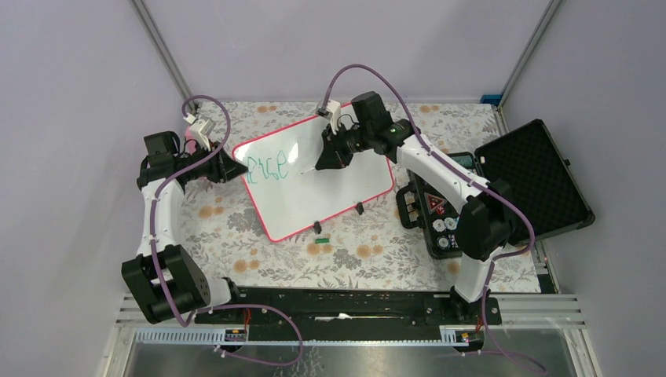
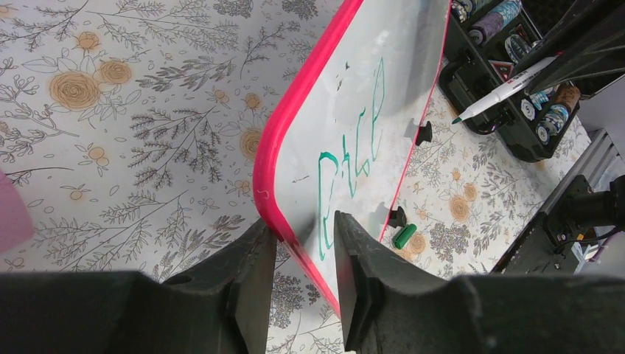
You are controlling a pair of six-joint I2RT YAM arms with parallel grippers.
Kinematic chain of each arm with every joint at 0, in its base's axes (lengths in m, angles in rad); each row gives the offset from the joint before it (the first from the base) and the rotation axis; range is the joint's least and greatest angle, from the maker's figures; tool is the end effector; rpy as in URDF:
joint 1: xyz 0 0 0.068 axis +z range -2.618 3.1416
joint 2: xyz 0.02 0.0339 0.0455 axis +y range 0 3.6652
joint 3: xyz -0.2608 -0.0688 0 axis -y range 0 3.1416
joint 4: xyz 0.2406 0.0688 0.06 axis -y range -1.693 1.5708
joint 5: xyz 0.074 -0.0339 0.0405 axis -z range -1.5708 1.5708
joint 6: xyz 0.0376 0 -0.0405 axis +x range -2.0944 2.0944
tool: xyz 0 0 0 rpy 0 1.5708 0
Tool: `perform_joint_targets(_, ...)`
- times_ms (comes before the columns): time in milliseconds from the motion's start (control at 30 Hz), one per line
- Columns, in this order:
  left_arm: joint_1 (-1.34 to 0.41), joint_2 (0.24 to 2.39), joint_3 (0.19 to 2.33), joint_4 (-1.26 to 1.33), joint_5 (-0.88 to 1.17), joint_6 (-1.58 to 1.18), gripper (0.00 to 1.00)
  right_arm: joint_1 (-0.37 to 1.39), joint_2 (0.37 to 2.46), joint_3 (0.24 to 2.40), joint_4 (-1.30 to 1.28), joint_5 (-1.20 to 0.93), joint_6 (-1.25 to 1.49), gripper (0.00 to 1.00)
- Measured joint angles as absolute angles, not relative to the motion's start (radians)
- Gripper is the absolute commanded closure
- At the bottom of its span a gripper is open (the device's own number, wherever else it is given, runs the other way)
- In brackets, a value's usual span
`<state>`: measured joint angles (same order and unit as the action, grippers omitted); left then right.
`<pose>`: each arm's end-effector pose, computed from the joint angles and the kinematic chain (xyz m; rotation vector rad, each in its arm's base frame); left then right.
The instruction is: Write a sentence on the whiteboard
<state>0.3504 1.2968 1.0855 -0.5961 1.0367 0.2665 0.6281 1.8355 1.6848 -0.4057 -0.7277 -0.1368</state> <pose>0.2569 0.0594 0.3055 0.3727 2.0125 -0.8411 0.3266 0.2681 0.3345 -1.1967 1.7834 1.0601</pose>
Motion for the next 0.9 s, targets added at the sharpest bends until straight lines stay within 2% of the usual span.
perform_joint_targets(533,0.35,1.306,1.085,-0.597,1.048,0.257,0.88,0.65,1.874,1.732,-0.368,-0.715,-0.089,1.0)
perform_joint_targets(700,0.35,1.306,1.085,-0.598,1.049,0.254,1.0,0.673,1.881,1.732,-0.368,-0.68,-0.105,1.0)
perform_joint_targets(900,0.35,1.307,1.085,-0.601,1.047,0.253,1.0,0.683,1.887,1.732,-0.368,-0.613,-0.12,1.0)
